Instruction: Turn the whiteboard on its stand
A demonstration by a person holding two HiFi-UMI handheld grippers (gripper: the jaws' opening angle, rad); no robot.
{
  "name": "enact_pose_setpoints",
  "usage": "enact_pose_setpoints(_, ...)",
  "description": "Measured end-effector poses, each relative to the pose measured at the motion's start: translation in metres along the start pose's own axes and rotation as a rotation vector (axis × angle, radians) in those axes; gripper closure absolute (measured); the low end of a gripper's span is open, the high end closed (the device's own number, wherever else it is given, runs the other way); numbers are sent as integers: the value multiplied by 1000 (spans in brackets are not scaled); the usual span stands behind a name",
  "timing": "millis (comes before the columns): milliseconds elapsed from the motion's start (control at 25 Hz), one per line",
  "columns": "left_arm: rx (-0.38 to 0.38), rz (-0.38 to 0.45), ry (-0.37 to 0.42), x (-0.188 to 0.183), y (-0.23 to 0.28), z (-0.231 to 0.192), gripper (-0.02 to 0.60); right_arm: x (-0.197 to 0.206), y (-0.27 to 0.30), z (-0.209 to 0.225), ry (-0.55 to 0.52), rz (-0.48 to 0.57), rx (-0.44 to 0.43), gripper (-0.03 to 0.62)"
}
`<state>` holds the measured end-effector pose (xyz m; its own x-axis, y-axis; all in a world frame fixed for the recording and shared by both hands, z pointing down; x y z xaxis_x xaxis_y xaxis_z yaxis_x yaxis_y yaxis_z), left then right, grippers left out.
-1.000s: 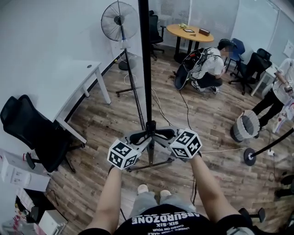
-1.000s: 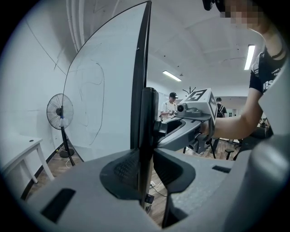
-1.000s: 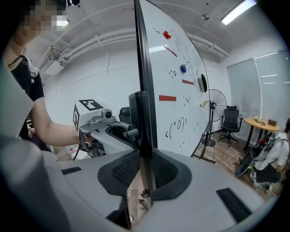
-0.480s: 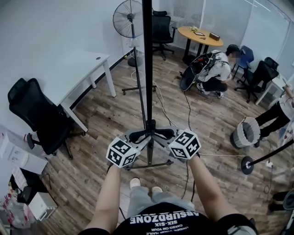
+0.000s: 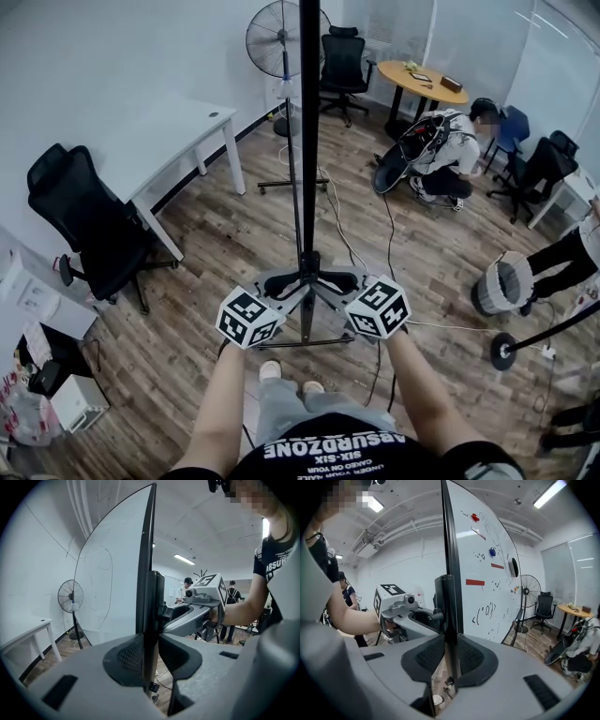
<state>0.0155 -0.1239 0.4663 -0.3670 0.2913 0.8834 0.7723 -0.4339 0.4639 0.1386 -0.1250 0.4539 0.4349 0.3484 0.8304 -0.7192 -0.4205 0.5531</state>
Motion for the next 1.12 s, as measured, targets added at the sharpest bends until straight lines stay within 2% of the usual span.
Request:
enact_pose_setpoints(440,-24,-6,-1,2,-1,17,489,11,-11,-11,8,35,29,531)
enact_pose_setpoints(760,-57,32,-20,5,-4,18,489,12,-10,-14,12,68,40,531)
enact_pose_setpoints(1120,-82,24,-41,6,-6,23,489,20,-11,-22,123,141,139,531)
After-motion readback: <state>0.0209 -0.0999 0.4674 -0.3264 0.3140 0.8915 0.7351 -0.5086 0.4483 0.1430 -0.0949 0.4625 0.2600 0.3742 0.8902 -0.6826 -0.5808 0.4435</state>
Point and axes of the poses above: the fingertips, and each gripper's own axes: y forward along the fingers, z to its right, x out of its underside, the point moved 7 cm from there along -y, backward along the fingers, and after that the axes turned 11 degrees about -z, right-handed, at the moved point
